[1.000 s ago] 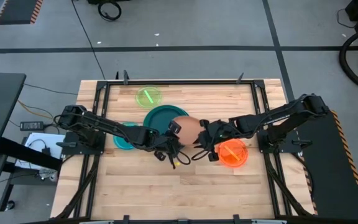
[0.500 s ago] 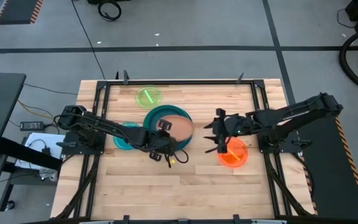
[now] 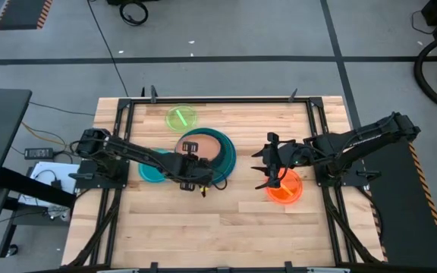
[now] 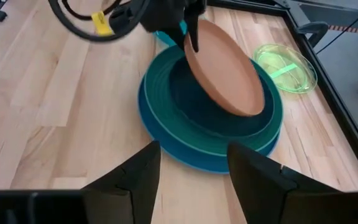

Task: Stack plastic plates
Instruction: Stack the pink plate on top of the dark green plate, then stack the transparent light blue plate on top of the pink plate

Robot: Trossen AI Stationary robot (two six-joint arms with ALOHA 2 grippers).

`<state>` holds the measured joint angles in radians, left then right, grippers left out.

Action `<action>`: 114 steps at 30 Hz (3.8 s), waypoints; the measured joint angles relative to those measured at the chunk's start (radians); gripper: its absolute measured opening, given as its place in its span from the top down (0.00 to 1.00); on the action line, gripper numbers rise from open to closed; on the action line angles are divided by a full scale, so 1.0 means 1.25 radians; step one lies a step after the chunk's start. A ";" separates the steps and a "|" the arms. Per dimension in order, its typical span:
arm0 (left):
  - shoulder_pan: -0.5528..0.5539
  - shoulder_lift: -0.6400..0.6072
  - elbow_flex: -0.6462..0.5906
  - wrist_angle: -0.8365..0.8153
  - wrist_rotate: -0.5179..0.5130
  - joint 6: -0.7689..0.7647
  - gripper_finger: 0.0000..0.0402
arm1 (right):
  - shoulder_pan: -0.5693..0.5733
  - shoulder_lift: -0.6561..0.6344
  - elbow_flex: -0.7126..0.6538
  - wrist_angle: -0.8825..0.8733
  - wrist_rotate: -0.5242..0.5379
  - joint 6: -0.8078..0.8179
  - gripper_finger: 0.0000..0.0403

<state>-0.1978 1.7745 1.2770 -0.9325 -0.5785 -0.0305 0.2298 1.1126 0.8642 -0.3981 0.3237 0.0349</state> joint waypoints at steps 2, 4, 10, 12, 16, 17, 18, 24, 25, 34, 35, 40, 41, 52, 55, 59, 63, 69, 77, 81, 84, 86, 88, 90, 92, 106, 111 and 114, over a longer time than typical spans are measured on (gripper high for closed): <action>0.003 0.016 0.000 0.000 0.014 -0.009 0.85 | 0.000 0.000 0.000 0.000 0.000 0.000 0.52; 0.003 0.030 0.000 0.001 0.013 -0.014 0.85 | 0.000 0.000 0.000 0.000 0.000 0.000 0.52; -0.010 0.034 0.000 0.023 0.038 -0.045 0.73 | 0.000 0.000 0.000 -0.001 -0.001 0.000 0.52; -0.013 0.027 -0.001 0.022 0.044 -0.058 0.66 | 0.000 0.000 0.000 -0.001 -0.001 0.000 0.52; -0.013 0.007 -0.001 0.025 0.083 -0.086 0.53 | 0.000 0.000 0.000 -0.001 -0.002 0.000 0.52; -0.013 0.000 -0.001 0.025 0.088 -0.095 0.50 | 0.000 0.001 0.000 0.000 -0.002 0.000 0.52; -0.013 -0.006 -0.001 0.021 0.088 -0.101 0.48 | 0.000 0.001 0.000 0.000 -0.002 0.000 0.52; -0.012 -0.017 -0.001 -0.004 0.088 -0.101 0.44 | 0.000 0.001 0.000 0.000 -0.008 0.000 0.52; -0.012 -0.017 -0.001 -0.014 0.088 -0.100 0.44 | 0.000 0.001 0.000 0.000 -0.008 0.000 0.52; -0.024 -0.064 -0.001 -0.103 0.176 -0.202 0.51 | 0.000 0.001 0.000 -0.002 -0.009 0.002 0.52; -0.025 -0.070 -0.001 -0.115 0.195 -0.225 0.52 | 0.000 0.001 0.000 -0.004 -0.009 0.006 0.52; -0.048 -0.078 -0.001 -0.209 0.236 -0.359 0.53 | 0.000 0.001 0.000 -0.020 -0.010 0.021 0.52; -0.056 -0.077 -0.001 -0.220 0.237 -0.382 0.53 | 0.000 0.001 0.000 -0.020 -0.013 0.024 0.52; -0.140 -0.075 -0.110 -0.204 0.229 -0.526 0.53 | 0.019 0.001 0.000 -0.018 -0.015 0.023 0.52; -0.149 -0.075 -0.159 -0.158 0.229 -0.540 0.53 | 0.019 0.001 0.000 -0.015 -0.006 0.019 0.52; -0.141 -0.075 -0.216 -0.111 0.229 -0.561 0.53 | 0.019 0.001 0.000 0.001 -0.005 0.011 0.52; -0.126 -0.075 -0.263 -0.066 0.220 -0.579 0.53 | 0.019 0.001 0.000 0.006 -0.004 0.006 0.52; -0.097 -0.074 -0.320 -0.022 0.206 -0.581 0.53 | 0.019 0.001 0.000 0.006 -0.003 0.005 0.52; -0.063 -0.078 -0.357 0.021 0.231 -0.553 0.64 | 0.019 0.001 0.000 0.006 -0.003 0.006 0.52; -0.060 -0.077 -0.357 0.029 0.239 -0.547 0.78 | 0.019 0.001 0.000 0.005 -0.003 0.010 0.52; -0.067 -0.076 -0.358 0.029 0.241 -0.547 0.89 | 0.019 0.001 0.000 0.005 -0.003 0.011 0.52; -0.071 -0.075 -0.359 0.027 0.227 -0.547 0.95 | 0.019 0.001 0.000 0.005 -0.003 0.011 0.52; -0.069 -0.073 -0.363 0.009 0.217 -0.549 0.98 | 0.019 0.001 0.000 0.005 -0.003 0.011 0.52; -0.068 -0.073 -0.362 0.006 0.218 -0.553 0.98 | 0.019 0.001 0.000 0.005 -0.003 0.011 0.52; -0.069 -0.073 -0.362 0.002 0.221 -0.553 0.98 | 0.019 0.001 0.000 0.005 -0.003 0.011 0.52; -0.070 -0.167 -0.361 -0.028 0.228 -0.589 0.98 | 0.019 0.001 0.000 0.006 -0.003 0.012 0.52; -0.070 -0.217 -0.361 -0.052 0.190 -0.628 0.98 | 0.019 0.001 0.000 0.006 -0.003 0.012 0.52; -0.070 -0.239 -0.352 -0.052 0.151 -0.642 0.98 | 0.019 0.001 0.000 0.007 -0.003 0.012 0.52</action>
<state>-0.2852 1.4761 0.8367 -0.9974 -0.3895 -0.8334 0.2534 1.1137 0.8639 -0.3896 0.3202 0.0494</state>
